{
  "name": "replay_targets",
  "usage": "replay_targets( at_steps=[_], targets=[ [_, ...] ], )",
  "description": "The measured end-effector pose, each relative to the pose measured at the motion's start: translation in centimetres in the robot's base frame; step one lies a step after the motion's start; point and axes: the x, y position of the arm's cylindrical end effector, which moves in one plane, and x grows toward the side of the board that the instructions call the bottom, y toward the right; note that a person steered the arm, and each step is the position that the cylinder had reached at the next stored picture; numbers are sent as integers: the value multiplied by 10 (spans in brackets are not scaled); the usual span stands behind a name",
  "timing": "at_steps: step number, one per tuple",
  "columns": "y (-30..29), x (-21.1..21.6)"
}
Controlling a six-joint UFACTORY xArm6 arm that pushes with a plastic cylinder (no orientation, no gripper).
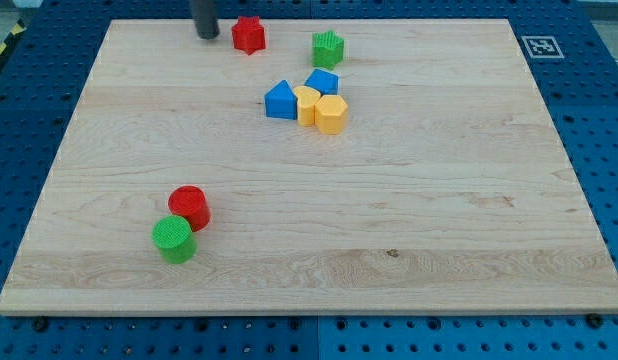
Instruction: Move the red and green stars above the groupof blocks
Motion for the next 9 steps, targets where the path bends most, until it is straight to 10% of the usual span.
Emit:
replay_targets(
  at_steps=[9],
  targets=[
    [52,18]
  ],
)
